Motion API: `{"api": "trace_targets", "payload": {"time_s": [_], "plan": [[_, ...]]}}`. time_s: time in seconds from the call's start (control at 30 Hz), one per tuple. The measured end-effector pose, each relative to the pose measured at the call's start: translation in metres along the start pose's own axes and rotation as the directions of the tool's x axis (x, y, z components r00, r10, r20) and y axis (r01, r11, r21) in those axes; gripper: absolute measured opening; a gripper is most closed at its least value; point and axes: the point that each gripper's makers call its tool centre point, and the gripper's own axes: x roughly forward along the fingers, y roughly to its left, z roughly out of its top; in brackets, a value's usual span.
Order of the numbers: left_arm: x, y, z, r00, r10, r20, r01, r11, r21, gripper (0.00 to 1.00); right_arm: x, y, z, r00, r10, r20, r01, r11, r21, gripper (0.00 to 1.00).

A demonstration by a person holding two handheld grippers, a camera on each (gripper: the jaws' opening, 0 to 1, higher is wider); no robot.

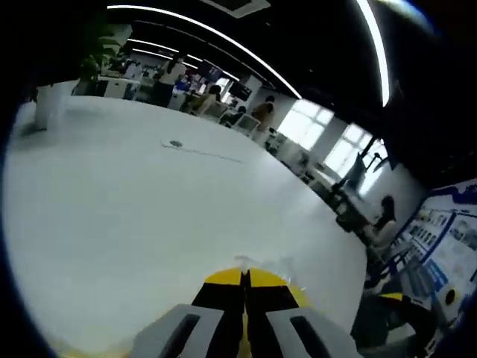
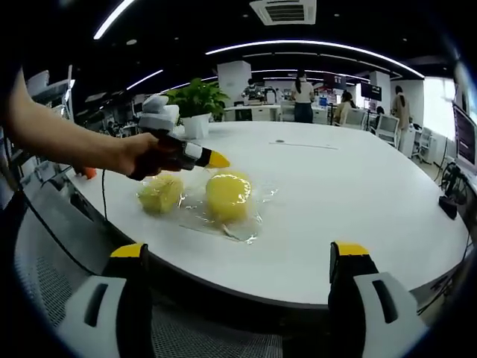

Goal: Compare the silicone blocks by pressing each to a similar depth, holding the contact briefly, and releasing to observe deformation and rebound differences across the visible hardness samples.

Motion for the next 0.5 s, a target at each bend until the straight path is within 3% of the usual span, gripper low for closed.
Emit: {"api": "trace_targets", "payload": {"time_s": [0.03,0.5], "plan": [[-0.002,-0.002,0.001,1.0,-0.004,-0.002,0.004,0.999,0.037,0.0,0.0,0.0,0.0,1.0,0.0,0.0,0.0,1.0,0.0,0.94],[-0.041,-0.034,0.043,0.989,-0.119,0.083,0.106,0.983,0.15,0.0,0.001,0.001,0.001,1.0,0.007,0.001,-0.007,1.0,-0.005,0.94]]}}
